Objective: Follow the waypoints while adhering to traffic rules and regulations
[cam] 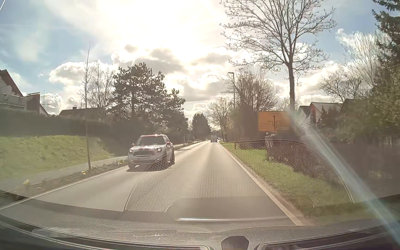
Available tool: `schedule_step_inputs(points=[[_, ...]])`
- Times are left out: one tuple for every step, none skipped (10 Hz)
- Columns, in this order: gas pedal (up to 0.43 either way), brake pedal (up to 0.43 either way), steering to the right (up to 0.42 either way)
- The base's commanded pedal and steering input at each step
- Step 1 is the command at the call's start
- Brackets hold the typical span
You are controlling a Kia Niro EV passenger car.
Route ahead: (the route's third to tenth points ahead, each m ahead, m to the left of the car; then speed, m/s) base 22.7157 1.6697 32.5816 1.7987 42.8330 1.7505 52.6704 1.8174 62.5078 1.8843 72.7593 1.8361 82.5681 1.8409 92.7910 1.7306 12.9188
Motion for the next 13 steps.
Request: schedule_step_inputs(points=[[0.039,0.0,-0.002],[0.039,0.0,-0.002],[0.039,0.0,-0.002],[0.039,0.0,-0.002],[0.039,0.0,-0.002],[0.039,0.0,-0.002],[0.039,0.0,-0.002],[0.039,0.0,-0.002],[0.039,0.0,-0.002],[0.039,0.0,-0.002],[0.039,0.0,-0.002],[0.039,0.0,-0.002],[0.039,0.0,-0.001]])
